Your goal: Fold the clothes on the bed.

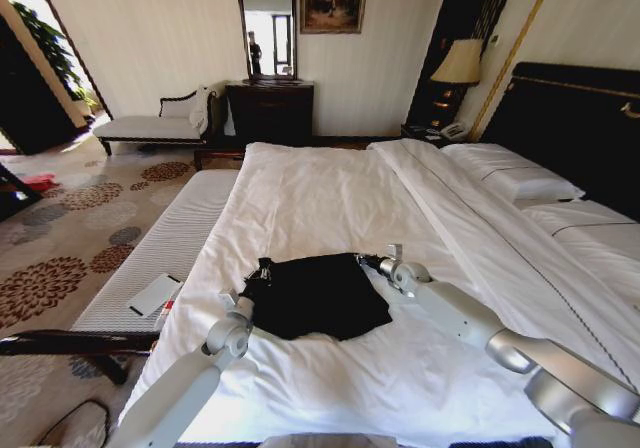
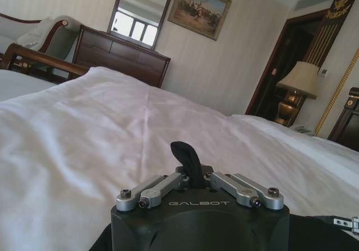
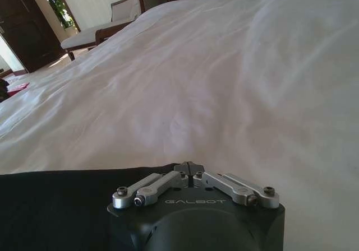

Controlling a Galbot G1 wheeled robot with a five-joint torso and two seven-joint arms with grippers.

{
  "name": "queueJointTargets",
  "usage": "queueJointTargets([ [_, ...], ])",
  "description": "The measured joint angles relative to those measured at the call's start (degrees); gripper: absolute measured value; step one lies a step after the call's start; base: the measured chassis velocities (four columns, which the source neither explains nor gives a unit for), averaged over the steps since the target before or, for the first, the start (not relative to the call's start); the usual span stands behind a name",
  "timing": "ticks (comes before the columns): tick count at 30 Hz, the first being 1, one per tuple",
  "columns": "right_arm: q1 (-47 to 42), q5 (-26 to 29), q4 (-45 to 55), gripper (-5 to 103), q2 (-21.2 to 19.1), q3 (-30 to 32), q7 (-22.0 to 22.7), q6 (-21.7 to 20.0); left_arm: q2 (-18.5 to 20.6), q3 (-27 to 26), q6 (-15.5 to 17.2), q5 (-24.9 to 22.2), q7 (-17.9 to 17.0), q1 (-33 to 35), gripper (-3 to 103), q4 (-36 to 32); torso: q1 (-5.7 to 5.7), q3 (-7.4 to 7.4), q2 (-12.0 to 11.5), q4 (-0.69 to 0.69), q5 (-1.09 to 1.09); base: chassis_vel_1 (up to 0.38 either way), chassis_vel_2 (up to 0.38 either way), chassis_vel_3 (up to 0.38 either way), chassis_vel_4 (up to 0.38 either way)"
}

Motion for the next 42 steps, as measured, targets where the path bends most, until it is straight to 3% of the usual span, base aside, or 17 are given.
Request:
queueJointTargets([
  [4,0.0,1.5,0.4,0,-0.2,0.6,0.8,-0.5,0.0,0.2,0.0,0.0,0.0,-0.2,5,0.0,0.0,0.0,0.0,0.0,0.0,0.0,0.0,0.0,0.0],
  [8,0.2,3.3,0.9,22,-0.5,0.8,0.9,-2.4,0.2,0.3,0.0,-0.1,0.0,-0.5,5,0.0,0.0,0.0,0.0,0.0,-0.01,0.0,0.0,0.0,0.0],
  [10,0.3,3.3,0.9,22,-0.5,0.8,0.8,-2.7,0.2,0.4,0.0,-0.1,-0.1,-0.5,5,0.0,0.0,0.0,0.0,0.0,0.0,0.0,0.0,0.0,0.0],
  [14,0.3,2.6,0.3,44,0.0,0.4,0.7,-3.4,0.4,0.4,0.0,-0.2,-0.1,-0.5,5,-0.3,0.0,0.0,0.0,0.0,0.0,0.0,0.0,0.0,0.0],
  [17,0.4,2.1,0.1,49,0.2,0.2,0.7,-3.7,0.6,0.4,0.0,-0.3,-0.1,-0.5,5,-0.5,0.0,0.0,0.0,0.0,0.0,0.0,0.0,0.0,0.0],
  [19,0.6,1.8,0.1,61,0.3,0.0,0.6,-3.8,0.8,0.3,0.0,-0.4,-0.1,-0.4,5,-0.5,0.0,0.0,0.0,0.0,0.0,0.0,0.0,0.0,0.0],
  [22,0.8,1.5,0.1,69,0.3,-0.3,0.4,-3.8,0.7,0.2,0.0,-0.4,-0.1,-0.4,5,-0.5,0.0,0.0,0.0,0.0,-0.01,0.0,0.0,0.0,0.0],
  [25,0.8,1.3,0.1,65,0.3,-0.4,0.2,-3.6,0.5,0.2,0.0,-0.4,-0.1,-0.5,5,-0.4,0.0,0.0,0.0,0.0,-0.01,0.0,0.0,0.0,0.0],
  [28,0.7,1.1,0.3,48,0.3,-0.4,0.0,-3.4,0.2,0.4,0.0,-0.4,-0.1,-0.8,5,-0.1,0.0,0.0,0.0,0.0,0.0,0.0,0.0,0.0,0.0],
  [35,0.3,0.7,0.5,27,0.4,-0.3,-0.2,-3.0,0.1,0.4,0.1,-0.4,-0.1,-0.9,5,0.2,0.0,0.0,0.0,0.0,0.0,0.0,0.0,0.0,0.0],
  [38,0.0,0.2,0.5,11,0.4,-0.2,-0.4,-2.8,0.1,0.3,0.1,-0.4,-0.1,-0.9,5,0.2,0.0,0.0,0.0,0.0,0.0,0.0,0.0,0.0,0.0],
  [40,-0.1,0.1,0.5,11,0.4,-0.2,-0.4,-2.7,0.1,0.3,0.1,-0.4,0.0,-0.9,5,0.2,0.0,0.0,0.0,0.0,0.0,0.0,0.0,0.0,0.0],
  [42,-0.2,0.0,0.7,2,0.4,-0.2,-0.4,-2.5,0.2,0.2,0.1,-0.4,0.0,-0.8,5,0.2,0.0,0.0,0.0,0.0,0.0,0.0,0.0,0.0,0.0],
])
